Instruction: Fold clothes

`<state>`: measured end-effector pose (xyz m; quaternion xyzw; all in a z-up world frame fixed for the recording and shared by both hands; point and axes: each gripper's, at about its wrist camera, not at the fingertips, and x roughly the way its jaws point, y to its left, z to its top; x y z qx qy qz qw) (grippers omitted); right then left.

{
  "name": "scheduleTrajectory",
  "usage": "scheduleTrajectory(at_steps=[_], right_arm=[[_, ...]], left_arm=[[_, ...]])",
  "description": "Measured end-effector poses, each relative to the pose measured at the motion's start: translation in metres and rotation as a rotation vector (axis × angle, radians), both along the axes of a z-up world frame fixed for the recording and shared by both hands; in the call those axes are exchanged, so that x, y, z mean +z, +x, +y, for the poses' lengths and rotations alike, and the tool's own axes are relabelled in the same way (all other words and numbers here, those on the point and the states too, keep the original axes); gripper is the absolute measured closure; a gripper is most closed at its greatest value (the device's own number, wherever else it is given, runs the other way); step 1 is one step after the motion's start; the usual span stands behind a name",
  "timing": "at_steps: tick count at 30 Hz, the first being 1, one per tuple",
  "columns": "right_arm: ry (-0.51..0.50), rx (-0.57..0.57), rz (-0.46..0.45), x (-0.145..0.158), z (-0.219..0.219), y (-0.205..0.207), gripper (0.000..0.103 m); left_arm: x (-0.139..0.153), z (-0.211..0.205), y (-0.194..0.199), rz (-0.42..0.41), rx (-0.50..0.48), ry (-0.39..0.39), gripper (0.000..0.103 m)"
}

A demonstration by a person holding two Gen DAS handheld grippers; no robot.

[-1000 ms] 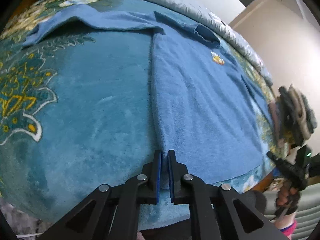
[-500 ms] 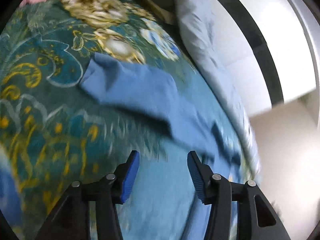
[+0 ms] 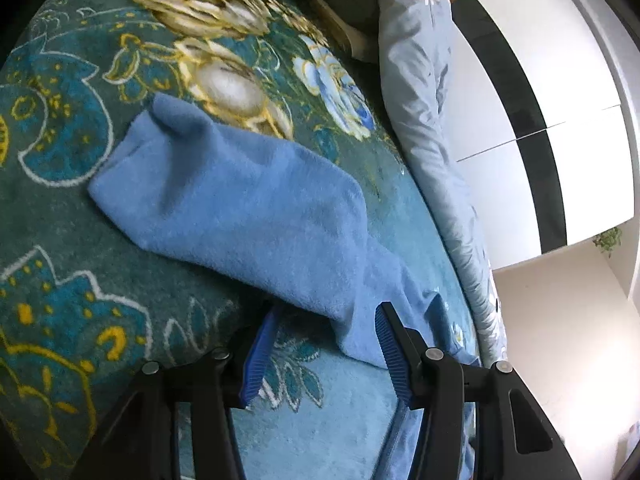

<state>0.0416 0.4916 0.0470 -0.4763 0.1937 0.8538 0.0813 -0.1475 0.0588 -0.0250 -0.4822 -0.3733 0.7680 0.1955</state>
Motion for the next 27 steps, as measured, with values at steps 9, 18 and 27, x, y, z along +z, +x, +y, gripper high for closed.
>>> scheduleTrajectory(at_steps=[9, 18, 27], right_arm=[[0.092, 0.065, -0.103, -0.034, 0.001, -0.108, 0.100], [0.090, -0.146, 0.076, 0.004, 0.042, -0.119, 0.100], [0.033, -0.149, 0.159, 0.019, 0.029, -0.005, 0.100]], left_arm=[[-0.006, -0.007, -0.017, -0.005, -0.005, 0.034, 0.048], [-0.002, -0.009, -0.035, 0.009, 0.023, 0.005, 0.049], [0.014, -0.013, -0.038, 0.079, 0.080, -0.098, 0.100]])
